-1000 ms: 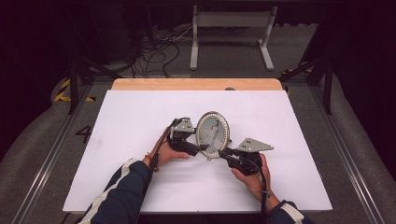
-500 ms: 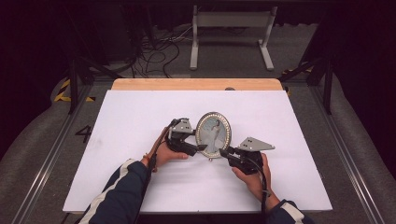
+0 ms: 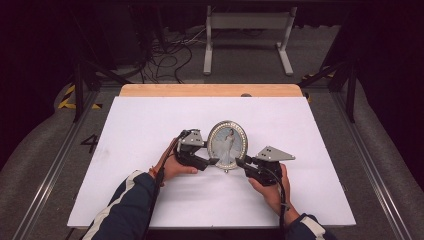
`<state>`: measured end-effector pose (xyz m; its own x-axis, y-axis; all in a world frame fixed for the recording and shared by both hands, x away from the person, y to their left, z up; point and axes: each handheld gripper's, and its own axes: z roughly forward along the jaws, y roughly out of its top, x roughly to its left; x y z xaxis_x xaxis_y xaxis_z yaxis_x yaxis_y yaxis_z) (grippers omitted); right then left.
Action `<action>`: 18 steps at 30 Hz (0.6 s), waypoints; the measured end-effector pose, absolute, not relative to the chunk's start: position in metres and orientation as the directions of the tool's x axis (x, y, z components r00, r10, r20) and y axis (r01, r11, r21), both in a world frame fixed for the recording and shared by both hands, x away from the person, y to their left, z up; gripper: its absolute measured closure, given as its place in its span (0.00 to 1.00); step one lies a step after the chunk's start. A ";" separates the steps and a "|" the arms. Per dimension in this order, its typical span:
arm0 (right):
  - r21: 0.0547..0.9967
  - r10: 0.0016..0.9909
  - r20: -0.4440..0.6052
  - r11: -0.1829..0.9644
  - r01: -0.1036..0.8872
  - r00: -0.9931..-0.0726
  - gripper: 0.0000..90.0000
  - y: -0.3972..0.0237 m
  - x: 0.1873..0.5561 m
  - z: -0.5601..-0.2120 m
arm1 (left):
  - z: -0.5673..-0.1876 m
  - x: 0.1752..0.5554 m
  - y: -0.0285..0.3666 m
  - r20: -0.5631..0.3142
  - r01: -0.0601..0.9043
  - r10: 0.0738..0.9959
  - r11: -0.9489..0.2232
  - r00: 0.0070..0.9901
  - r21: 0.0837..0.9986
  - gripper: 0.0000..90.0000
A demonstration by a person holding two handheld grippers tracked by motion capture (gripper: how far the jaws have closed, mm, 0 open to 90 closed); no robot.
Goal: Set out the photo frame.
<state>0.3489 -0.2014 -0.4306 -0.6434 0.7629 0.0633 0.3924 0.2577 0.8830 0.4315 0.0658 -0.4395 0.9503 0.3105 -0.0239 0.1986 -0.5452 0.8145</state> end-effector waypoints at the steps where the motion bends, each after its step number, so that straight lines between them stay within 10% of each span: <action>1: 0.883 0.764 0.061 0.258 0.392 -0.642 0.81 -0.201 0.349 -0.431 | -0.439 0.431 0.067 -0.023 0.194 0.305 -0.547 0.952 0.815 0.36; 18: 0.912 0.776 0.040 0.229 0.340 -0.629 0.87 -0.212 0.341 -0.416 | -0.431 0.434 0.076 -0.026 0.205 0.379 -0.441 0.925 0.874 0.47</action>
